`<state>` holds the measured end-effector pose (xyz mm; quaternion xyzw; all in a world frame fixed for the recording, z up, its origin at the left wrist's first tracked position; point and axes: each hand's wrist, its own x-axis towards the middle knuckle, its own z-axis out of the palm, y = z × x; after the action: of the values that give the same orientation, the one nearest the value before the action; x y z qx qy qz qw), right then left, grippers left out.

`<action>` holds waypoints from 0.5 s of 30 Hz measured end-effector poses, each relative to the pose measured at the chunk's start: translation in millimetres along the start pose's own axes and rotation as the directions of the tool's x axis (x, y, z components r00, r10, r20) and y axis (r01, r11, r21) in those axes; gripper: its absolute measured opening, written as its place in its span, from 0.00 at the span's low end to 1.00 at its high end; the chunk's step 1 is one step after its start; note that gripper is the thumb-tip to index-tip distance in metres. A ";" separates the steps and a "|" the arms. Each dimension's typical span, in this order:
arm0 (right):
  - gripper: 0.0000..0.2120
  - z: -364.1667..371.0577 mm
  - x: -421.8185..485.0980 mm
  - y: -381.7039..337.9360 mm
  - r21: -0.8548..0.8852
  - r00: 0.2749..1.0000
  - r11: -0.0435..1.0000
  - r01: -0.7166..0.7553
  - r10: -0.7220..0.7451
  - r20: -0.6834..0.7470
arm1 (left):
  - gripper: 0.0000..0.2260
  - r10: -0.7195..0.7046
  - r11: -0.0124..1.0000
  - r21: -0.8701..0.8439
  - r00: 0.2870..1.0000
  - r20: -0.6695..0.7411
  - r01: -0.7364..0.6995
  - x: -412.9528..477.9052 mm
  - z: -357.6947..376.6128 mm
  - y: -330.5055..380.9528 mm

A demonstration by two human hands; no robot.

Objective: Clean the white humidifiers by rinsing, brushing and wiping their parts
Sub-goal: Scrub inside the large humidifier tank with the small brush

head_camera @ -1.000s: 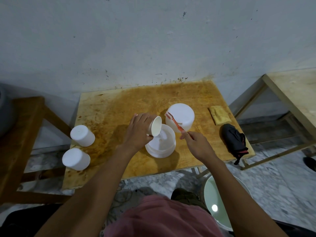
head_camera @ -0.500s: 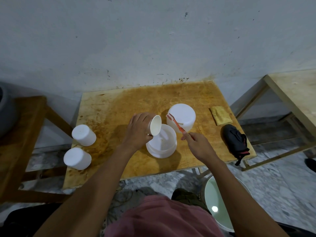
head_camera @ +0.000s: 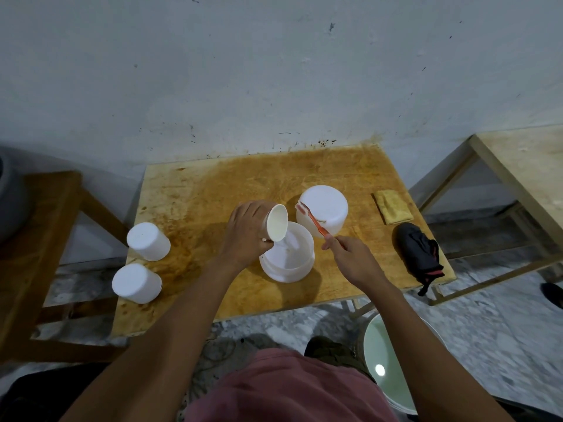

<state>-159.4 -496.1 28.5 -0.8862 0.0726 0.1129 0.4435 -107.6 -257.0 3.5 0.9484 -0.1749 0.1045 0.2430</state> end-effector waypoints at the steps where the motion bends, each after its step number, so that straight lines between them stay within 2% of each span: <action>1: 0.19 -0.1 0.0 0.3 -0.001 1.000 1.000 -0.001 0.001 0.001 | 0.36 -0.053 0.998 -0.040 0.999 -0.007 0.053 0.4 -0.7 1.4; 3: 0.19 -0.3 0.0 0.8 0.000 1.000 1.000 -0.004 0.004 0.002 | 0.37 -0.221 0.962 -0.167 0.975 -0.019 0.215 1.2 -1.3 1.4; 6: 0.19 -1.2 -1.8 1.6 -0.011 1.000 1.000 -0.017 0.017 0.005 | 0.37 -0.431 0.842 -0.369 0.902 -0.025 0.393 -0.8 2.5 -7.5; 10: 0.19 -1.9 -3.7 4.4 -0.053 0.998 0.997 -0.050 0.052 0.031 | 0.37 -0.592 0.697 -0.532 0.804 -0.049 0.480 1.0 9.8 -22.8; 15: 0.18 2.3 -4.0 8.5 -0.214 0.995 0.975 -0.057 0.072 0.062 | 0.39 -0.742 0.552 -0.567 0.670 -0.001 0.611 2.5 30.8 -34.4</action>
<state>-165.5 -499.3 21.7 -0.9212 0.0734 0.1650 0.3447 -88.7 -244.8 -36.9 0.8168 0.2162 0.0646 0.5310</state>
